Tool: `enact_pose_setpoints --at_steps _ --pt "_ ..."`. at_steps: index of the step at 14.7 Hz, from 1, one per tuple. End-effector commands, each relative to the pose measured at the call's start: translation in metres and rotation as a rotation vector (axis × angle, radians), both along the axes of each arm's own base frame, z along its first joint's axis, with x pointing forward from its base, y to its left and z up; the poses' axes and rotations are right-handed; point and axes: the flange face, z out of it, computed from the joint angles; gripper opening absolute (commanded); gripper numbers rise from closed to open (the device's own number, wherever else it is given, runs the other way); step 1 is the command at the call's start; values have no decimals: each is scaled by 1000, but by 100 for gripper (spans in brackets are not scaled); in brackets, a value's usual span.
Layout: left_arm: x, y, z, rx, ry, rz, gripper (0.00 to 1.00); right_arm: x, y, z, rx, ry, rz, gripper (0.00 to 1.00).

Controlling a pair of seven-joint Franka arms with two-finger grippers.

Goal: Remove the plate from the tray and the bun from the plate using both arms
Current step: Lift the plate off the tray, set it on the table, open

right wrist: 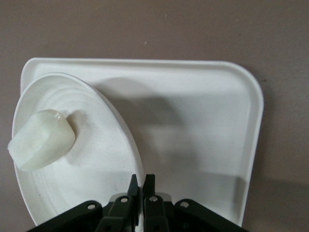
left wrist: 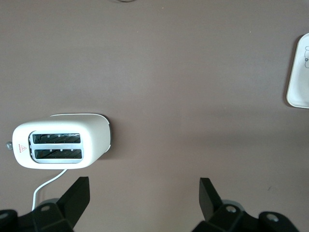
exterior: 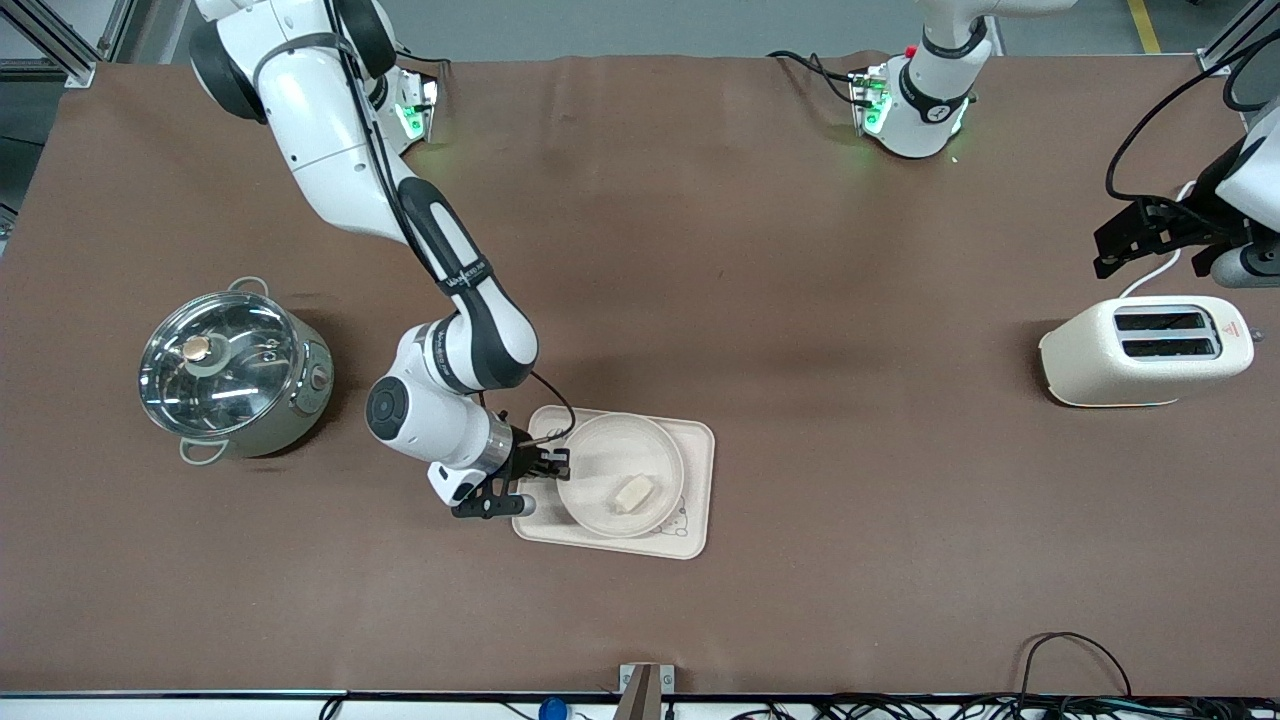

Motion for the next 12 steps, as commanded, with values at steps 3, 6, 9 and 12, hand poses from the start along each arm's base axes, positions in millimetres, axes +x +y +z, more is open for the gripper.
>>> enact_pose_setpoints --at_steps 3,6,9,12 --pt "0 1 5 8 6 -3 100 -75 2 42 53 80 57 0" --pt "0 1 5 8 6 -3 100 -141 4 48 21 88 75 0" --pt "0 2 5 8 6 -1 100 -208 18 30 14 85 44 0" --pt "0 2 5 8 6 -1 100 -234 30 16 -7 45 40 0"
